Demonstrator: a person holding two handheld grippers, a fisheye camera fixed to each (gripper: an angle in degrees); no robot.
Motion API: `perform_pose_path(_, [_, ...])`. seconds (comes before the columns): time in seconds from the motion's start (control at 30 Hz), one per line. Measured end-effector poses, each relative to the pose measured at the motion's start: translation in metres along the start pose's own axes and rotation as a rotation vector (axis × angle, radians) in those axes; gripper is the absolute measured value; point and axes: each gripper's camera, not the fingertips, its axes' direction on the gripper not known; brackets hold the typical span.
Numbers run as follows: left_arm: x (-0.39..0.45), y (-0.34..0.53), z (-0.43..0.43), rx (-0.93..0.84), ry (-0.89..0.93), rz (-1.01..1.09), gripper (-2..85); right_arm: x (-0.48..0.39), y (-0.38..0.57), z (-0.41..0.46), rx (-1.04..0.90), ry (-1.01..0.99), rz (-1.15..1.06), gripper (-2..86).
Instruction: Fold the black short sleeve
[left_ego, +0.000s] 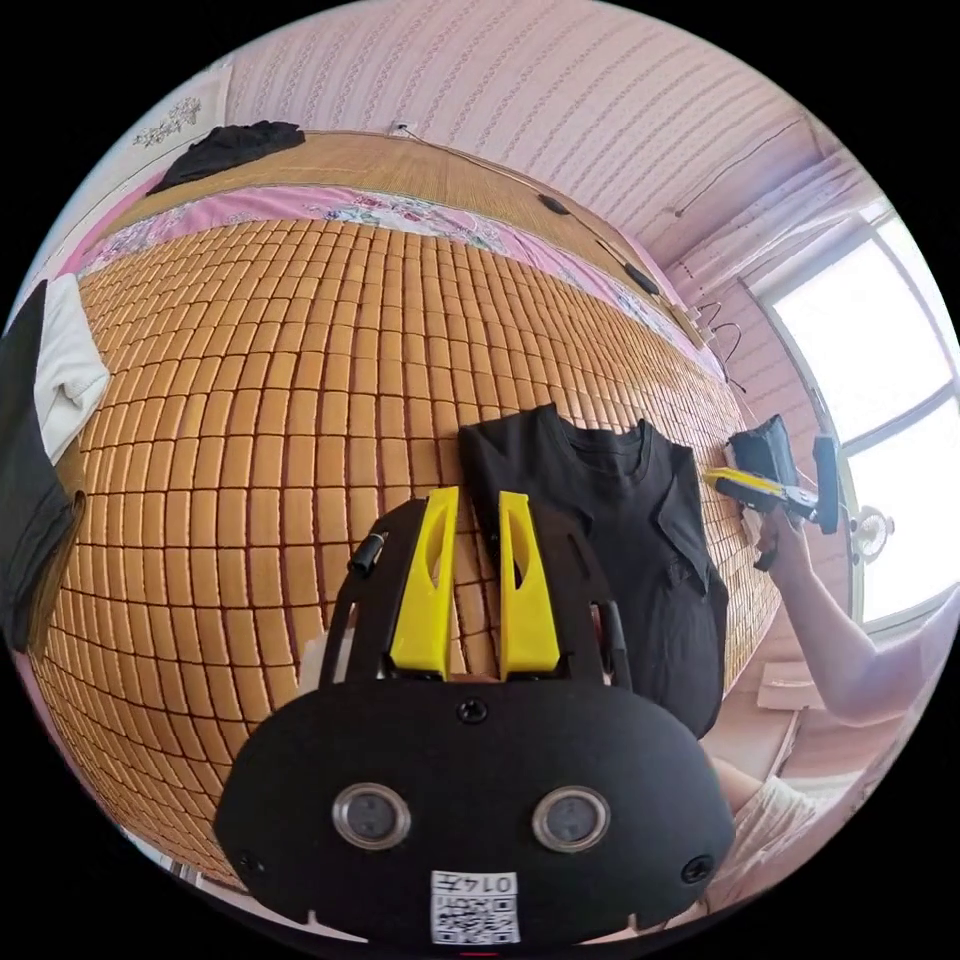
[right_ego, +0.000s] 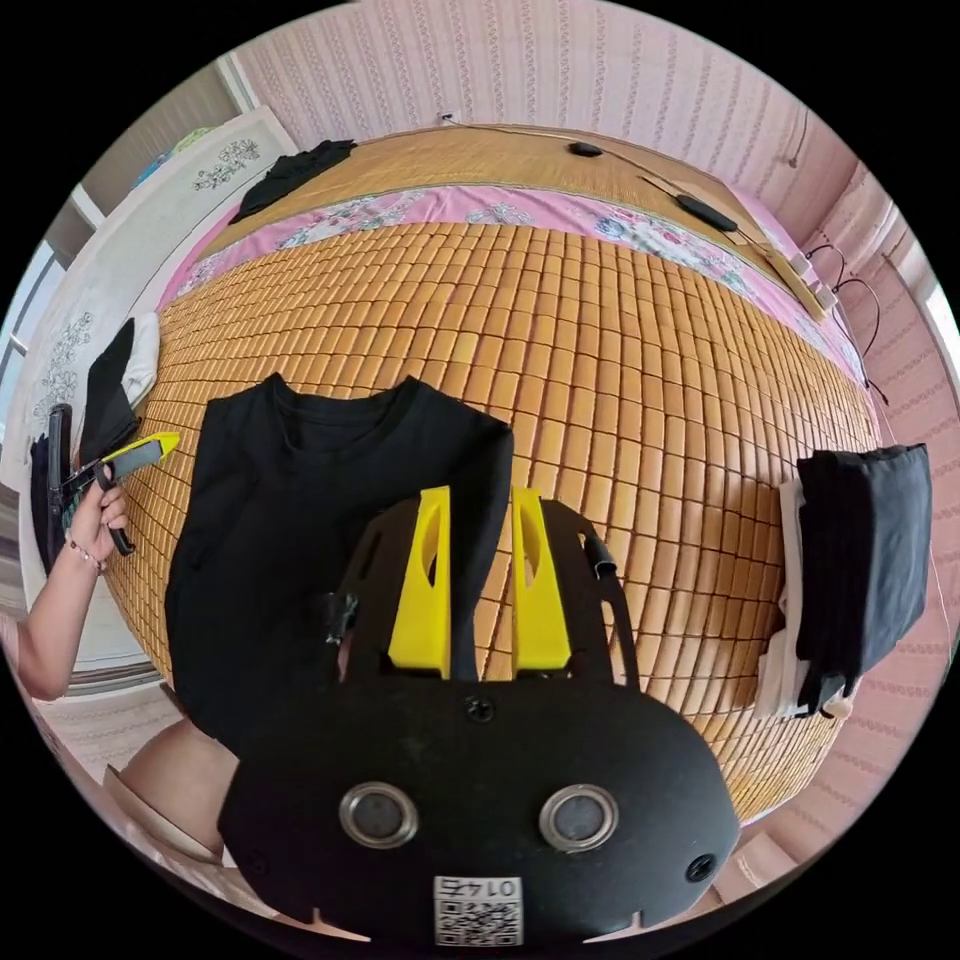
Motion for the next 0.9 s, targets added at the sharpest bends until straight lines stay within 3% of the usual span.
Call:
perform_pose_path(0.17, [-0.008, -0.03, 0.032, -0.11, 0.049, -0.014, 8.9, 0.035, 0.006, 0.049, -0.003, -0.143, 0.025, 7.5])
perform_pose_path(0.3, [-0.005, -0.043, 0.046, -0.167, 0.001, -0.015, 1.2, 0.045, 0.007, 0.082, -0.037, -0.187, -0.021, 1.0])
perform_pose_path(0.47, [0.003, -0.066, 0.045, -0.125, -0.046, -0.002, -0.7, 0.07, 0.008, 0.089, 0.015, -0.21, -0.017, -0.1])
perform_pose_path(0.67, [0.037, -0.074, 0.023, -0.028, -0.079, 0.161, -0.8, 0.094, 0.027, 0.09, 0.101, -0.223, 0.014, -0.1])
perform_pose_path(0.9, [0.066, 0.001, -0.043, 0.069, 0.048, 0.301, -0.8, 0.084, 0.124, 0.05, 0.214, -0.355, -0.093, 0.7])
